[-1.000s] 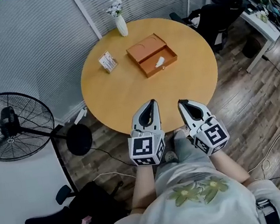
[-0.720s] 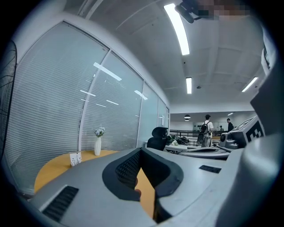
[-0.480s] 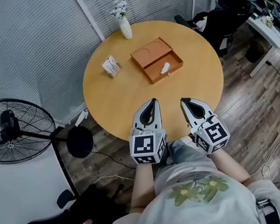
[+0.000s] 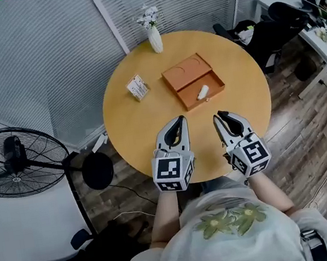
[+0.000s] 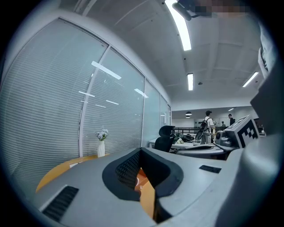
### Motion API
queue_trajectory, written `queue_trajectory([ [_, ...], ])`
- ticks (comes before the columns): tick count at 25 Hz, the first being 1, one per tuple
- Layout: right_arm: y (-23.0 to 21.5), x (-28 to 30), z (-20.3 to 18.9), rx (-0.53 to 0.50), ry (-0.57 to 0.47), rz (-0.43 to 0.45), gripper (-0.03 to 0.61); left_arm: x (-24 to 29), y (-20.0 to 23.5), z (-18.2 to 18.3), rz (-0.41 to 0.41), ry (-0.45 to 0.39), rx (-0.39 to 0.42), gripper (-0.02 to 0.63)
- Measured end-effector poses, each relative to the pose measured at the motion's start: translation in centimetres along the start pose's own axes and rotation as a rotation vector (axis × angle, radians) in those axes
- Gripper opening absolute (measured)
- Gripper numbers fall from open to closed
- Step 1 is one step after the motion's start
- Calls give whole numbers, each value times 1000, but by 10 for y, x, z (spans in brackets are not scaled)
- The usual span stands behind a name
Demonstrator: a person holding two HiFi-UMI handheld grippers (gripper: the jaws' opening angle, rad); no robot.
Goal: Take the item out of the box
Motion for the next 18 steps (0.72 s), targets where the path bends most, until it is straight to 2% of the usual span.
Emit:
queue_trajectory([
  [5, -16, 31, 5, 8, 7, -16, 69, 28, 17, -6, -22, 14, 8, 1],
  [7, -22, 42, 7, 16, 13, -22, 123, 38, 24, -8, -29, 20, 10, 1],
  [14, -45, 78, 6, 36, 55, -59, 125, 74, 42, -21, -47, 48, 1, 1],
  [15, -48, 83, 5, 41, 69, -63, 163, 78, 44, -24, -51, 54, -4, 1],
  [18, -59, 96, 2, 51, 101, -79, 172, 92, 46, -30, -67, 62, -11, 2],
])
Point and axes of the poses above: the fingertips, and each gripper's own axes: x forward along the fingers, y to its left, z out of its top, the point moved 8 cm from there along -x, backward along the fingers, and after that the axes turned 15 degrees about x, right-handed, at the moved point
